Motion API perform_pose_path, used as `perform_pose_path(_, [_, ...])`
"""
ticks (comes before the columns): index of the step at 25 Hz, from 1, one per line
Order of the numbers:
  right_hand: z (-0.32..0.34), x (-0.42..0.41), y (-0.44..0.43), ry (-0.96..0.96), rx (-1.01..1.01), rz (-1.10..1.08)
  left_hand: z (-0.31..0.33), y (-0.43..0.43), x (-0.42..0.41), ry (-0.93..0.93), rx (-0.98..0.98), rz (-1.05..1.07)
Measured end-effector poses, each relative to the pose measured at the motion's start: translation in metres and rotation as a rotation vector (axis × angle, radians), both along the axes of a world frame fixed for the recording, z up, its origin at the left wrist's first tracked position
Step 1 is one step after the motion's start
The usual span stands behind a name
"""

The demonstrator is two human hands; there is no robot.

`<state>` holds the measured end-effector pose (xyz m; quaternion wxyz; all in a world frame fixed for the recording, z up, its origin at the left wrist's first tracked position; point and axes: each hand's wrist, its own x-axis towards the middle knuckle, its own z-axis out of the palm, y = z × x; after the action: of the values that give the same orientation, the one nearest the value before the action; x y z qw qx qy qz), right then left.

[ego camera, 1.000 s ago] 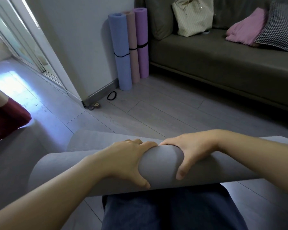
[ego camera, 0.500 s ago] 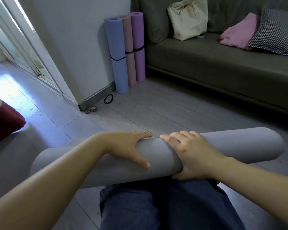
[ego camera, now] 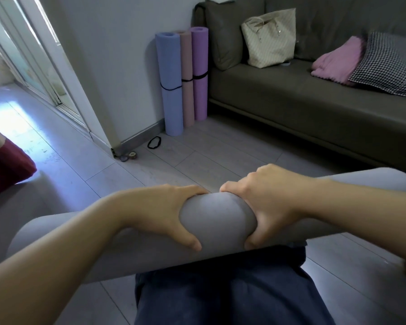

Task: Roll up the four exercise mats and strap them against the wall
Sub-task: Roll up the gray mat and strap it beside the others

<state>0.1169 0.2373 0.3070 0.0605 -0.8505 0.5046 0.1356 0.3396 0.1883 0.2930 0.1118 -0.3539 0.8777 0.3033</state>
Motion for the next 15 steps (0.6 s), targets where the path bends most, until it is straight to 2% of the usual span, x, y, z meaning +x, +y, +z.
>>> perform_pose_path(6, [-0.024, 0.002, 0.022, -0.012, 0.265, -0.079, -0.030, 0.006, -0.006, -0.163, 0.134, -0.075])
perform_pose_path(8, [-0.031, -0.002, 0.031, -0.085, 0.279, -0.133, -0.035, -0.005, -0.014, -0.232, 0.201, -0.080])
perform_pose_path(9, [-0.034, -0.003, 0.036, -0.121, 0.188, -0.125, -0.035, -0.012, -0.018, -0.261, 0.255, -0.069])
perform_pose_path(12, [-0.059, -0.003, 0.055, -0.122, -0.287, -0.006, -0.036, -0.035, -0.024, -0.242, 0.500, 0.028])
perform_pose_path(13, [-0.067, -0.001, 0.058, -0.092, -0.330, -0.013, -0.037, -0.038, -0.026, -0.238, 0.538, 0.043])
perform_pose_path(15, [-0.083, -0.001, 0.057, -0.070, -0.306, -0.052, -0.037, -0.036, -0.027, -0.265, 0.487, 0.017])
